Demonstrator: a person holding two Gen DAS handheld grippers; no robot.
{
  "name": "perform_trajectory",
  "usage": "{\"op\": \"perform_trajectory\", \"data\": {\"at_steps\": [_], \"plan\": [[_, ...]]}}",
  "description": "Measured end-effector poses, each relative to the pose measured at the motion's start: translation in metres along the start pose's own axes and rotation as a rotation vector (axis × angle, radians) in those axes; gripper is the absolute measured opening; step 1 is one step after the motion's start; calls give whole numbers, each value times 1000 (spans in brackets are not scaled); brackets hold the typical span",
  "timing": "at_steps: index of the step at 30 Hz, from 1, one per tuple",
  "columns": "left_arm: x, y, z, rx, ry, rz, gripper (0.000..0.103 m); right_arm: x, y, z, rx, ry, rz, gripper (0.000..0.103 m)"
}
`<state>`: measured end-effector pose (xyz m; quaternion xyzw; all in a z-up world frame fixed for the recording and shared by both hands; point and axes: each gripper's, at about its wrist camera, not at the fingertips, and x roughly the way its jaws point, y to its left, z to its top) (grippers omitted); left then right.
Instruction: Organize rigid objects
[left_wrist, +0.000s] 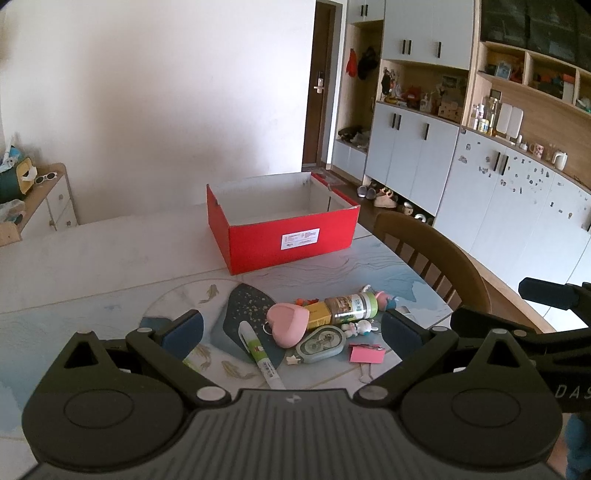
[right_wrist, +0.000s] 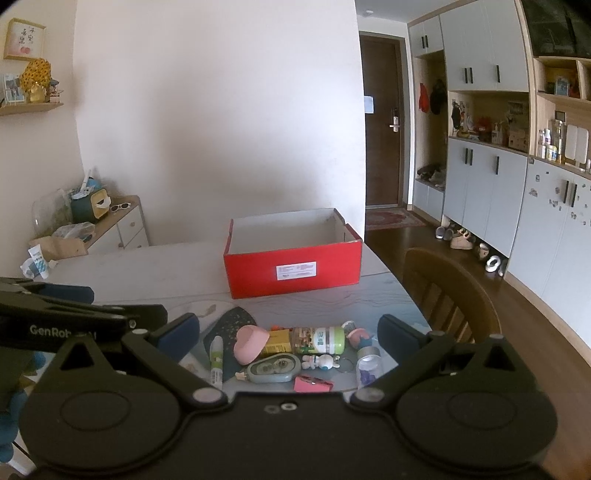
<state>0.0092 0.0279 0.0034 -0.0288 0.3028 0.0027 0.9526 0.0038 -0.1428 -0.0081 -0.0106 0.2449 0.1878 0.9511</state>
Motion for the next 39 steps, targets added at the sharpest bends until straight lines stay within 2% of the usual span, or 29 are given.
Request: {"op": "perform_trajectory", "data": {"at_steps": [17,23,31,39], "plan": [[19,12,8,-4,27,-18,103,20,7,6,-19,24,30,103],[30,24,18,6,4,-25,103,34,5,11,-13,32,27,102],[60,65,28,4,-25,11,103,61,-9,10,-2,65,-17,102],[104,99,9,-28,55,9,103,91,-14,-9,-1,163,-26,94]]}}
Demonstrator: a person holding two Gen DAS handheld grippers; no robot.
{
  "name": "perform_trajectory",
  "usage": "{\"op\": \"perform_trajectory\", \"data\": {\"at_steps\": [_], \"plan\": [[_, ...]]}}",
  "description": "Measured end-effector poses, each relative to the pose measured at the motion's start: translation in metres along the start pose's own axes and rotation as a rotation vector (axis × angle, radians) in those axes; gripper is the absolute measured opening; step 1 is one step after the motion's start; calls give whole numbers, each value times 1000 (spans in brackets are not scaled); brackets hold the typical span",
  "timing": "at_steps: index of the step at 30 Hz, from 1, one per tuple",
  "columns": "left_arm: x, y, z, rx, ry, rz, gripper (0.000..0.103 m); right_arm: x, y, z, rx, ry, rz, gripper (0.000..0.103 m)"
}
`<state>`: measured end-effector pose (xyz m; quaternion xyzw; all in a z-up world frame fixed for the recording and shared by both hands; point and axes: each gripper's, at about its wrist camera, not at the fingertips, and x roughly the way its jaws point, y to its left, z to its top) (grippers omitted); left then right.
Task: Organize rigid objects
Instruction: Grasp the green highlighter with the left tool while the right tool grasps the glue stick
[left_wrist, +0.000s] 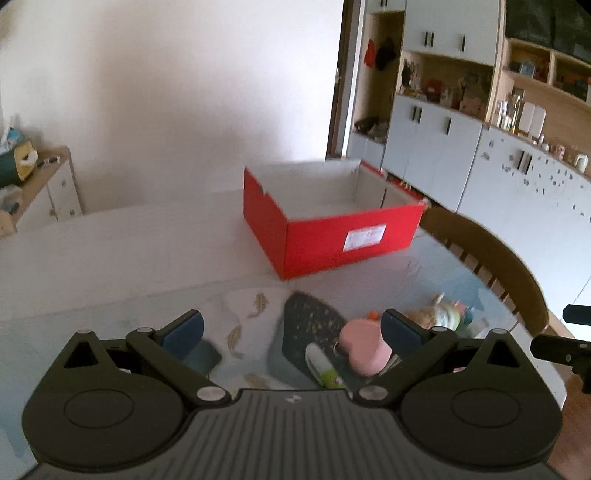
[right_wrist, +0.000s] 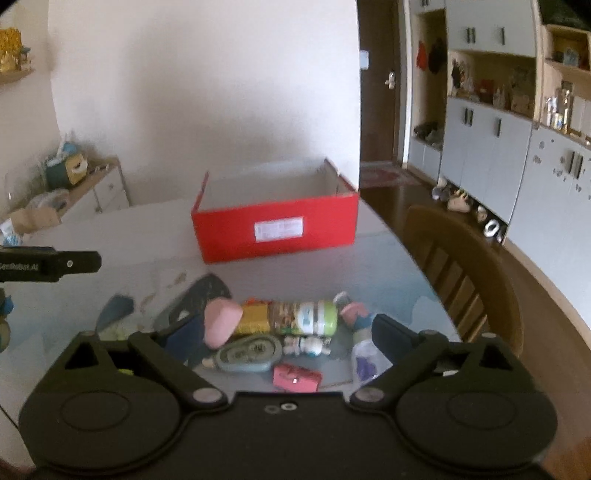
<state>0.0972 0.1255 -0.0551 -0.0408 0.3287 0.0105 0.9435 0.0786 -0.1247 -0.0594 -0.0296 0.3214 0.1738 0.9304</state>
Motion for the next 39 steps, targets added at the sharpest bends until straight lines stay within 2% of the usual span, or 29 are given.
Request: {"op": "perform_trajectory", "data": {"at_steps": [3,13,17,24,26,29,30,34,39], "plan": [[18,0,-11,20,36,-16,103,11,5,-9,-26,51,8,92],[71,19,-51,11,202,65,103,39,21,-35,-61,194,53,83],[82,32,-61,-24,246,96,102,51,33,-40,-87,245,97,81],[93,42,-71,-65,281,101,98,78,74,-36,-219,270,168,74],[94,43,-73,-67,286,98,91,87,85,-36,-251,278,188,72],[98,46,-77,-75,298,104,85,104,97,-37,-264,310,210,62],[98,47,-78,-81,300,101,80,109,100,-38,-269,318,214,58],[98,48,-80,-63,282,107,72,128,112,-40,-276,341,205,46],[98,46,-80,-28,260,113,54,148,116,-40,-259,370,184,36]]}}
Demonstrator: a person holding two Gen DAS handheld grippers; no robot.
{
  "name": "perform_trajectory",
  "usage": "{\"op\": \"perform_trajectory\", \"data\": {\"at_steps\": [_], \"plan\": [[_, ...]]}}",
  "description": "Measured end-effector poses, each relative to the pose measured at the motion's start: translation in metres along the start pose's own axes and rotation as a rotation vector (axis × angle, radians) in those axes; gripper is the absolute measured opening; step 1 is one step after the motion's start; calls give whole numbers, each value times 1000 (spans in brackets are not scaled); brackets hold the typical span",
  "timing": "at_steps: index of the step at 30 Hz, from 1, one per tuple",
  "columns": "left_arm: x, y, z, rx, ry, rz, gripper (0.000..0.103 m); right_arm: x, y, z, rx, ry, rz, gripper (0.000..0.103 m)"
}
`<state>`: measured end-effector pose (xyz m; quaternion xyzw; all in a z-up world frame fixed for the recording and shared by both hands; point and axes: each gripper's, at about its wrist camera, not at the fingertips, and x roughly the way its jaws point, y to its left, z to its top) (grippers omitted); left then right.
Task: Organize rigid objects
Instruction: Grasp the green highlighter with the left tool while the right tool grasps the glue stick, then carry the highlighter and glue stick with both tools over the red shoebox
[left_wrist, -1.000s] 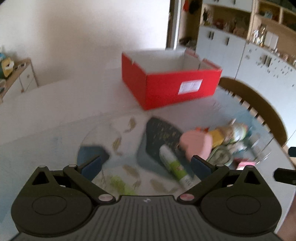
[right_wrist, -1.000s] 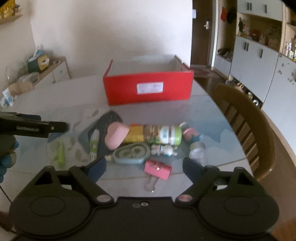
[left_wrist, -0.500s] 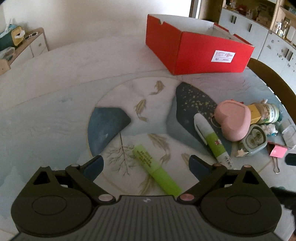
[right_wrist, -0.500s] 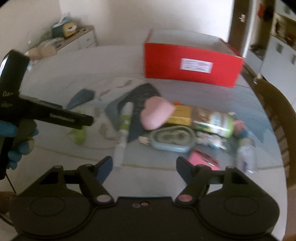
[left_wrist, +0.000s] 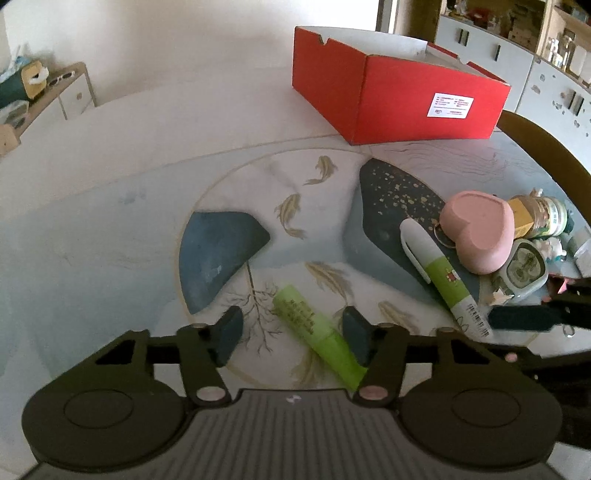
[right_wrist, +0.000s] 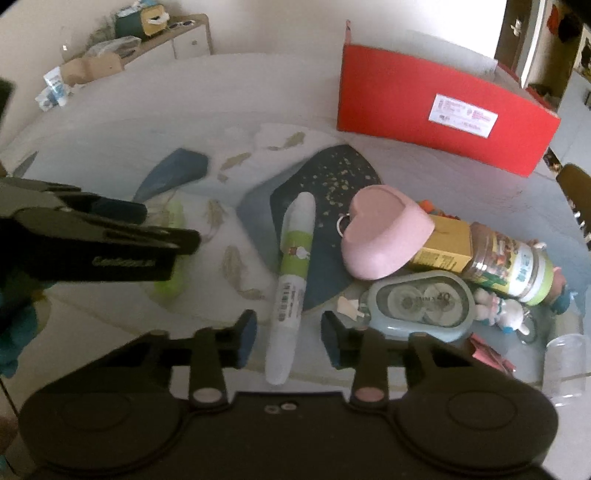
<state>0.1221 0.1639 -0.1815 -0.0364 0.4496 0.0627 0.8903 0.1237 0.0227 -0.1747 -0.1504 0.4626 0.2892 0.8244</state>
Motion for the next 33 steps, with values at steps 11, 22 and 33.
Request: {"op": "perform_trajectory", "data": {"at_steps": [11,22,33], "plan": [[-2,5,0,7,-18,-36,16,13,5,16,4,-12,-18,16],[-14,15,15,-26,-4,-92,16,-10,9,30,51,-56,-24,16],[-44,16,50,-43,-19,-140,16,-50,-1,50,61,-131,-9,16]]}}
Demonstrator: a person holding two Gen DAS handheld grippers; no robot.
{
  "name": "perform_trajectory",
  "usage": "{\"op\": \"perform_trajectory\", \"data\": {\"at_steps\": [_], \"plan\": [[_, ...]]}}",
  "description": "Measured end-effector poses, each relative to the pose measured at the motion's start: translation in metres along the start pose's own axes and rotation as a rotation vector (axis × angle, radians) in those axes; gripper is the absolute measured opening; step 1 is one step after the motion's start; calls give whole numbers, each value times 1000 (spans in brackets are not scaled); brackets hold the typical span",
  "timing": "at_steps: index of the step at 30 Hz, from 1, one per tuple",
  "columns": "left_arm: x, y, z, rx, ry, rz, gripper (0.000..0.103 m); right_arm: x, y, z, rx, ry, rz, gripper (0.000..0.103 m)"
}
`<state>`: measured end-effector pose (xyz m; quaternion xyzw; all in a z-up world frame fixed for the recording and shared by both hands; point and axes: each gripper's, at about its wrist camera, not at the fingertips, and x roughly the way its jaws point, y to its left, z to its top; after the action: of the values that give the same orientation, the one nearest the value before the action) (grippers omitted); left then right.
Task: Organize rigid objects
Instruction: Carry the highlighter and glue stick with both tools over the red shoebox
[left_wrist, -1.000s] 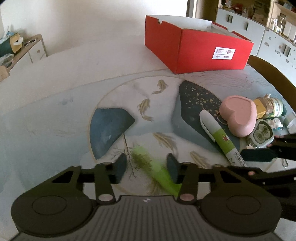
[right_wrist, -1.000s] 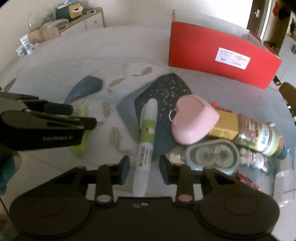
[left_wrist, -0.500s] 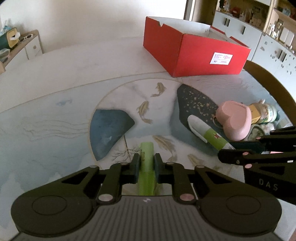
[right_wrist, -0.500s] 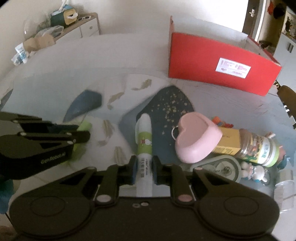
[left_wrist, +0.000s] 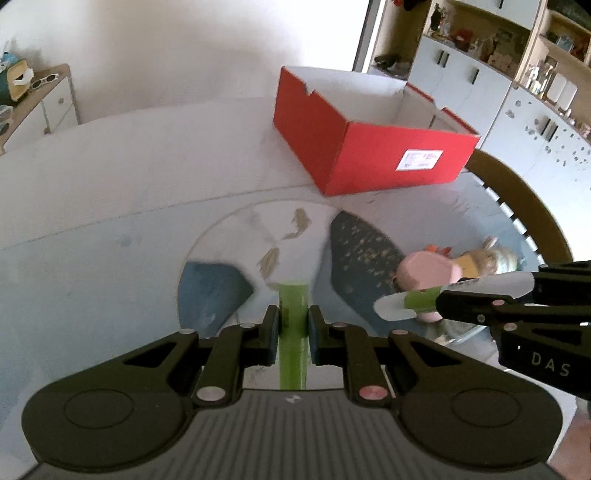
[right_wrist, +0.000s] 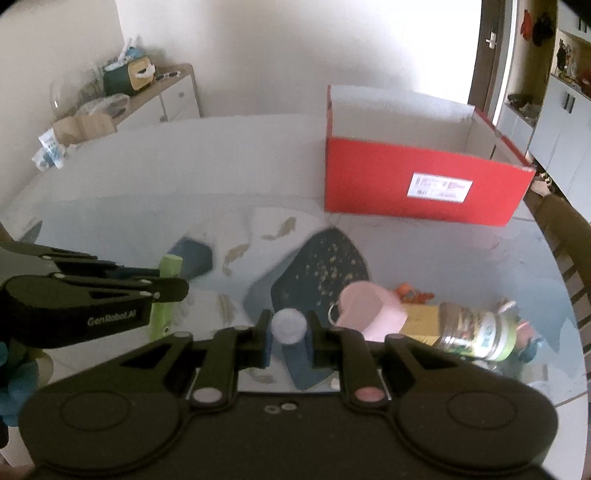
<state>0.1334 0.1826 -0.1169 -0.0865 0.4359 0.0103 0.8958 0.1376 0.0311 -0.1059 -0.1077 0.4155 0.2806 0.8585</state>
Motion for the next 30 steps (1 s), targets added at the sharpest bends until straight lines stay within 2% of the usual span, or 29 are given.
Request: {"op": "perform_trajectory", "data": {"at_steps": [10,16,23,30], "plan": [[-18,-22,50,57,-32,-45,16,-28,-23,34,-24,-93,6,16],[-17,-36,88,78,-69,-27,16,-37,-52,65,-27,-161,-29,16],[-6,-49,135,114,-83,-10,16,-40,-87,98,-21,-231,-72,16],[19,-67,181,176,-72,7,16,-24,-117,129,-6,-262,-101,16]]}}
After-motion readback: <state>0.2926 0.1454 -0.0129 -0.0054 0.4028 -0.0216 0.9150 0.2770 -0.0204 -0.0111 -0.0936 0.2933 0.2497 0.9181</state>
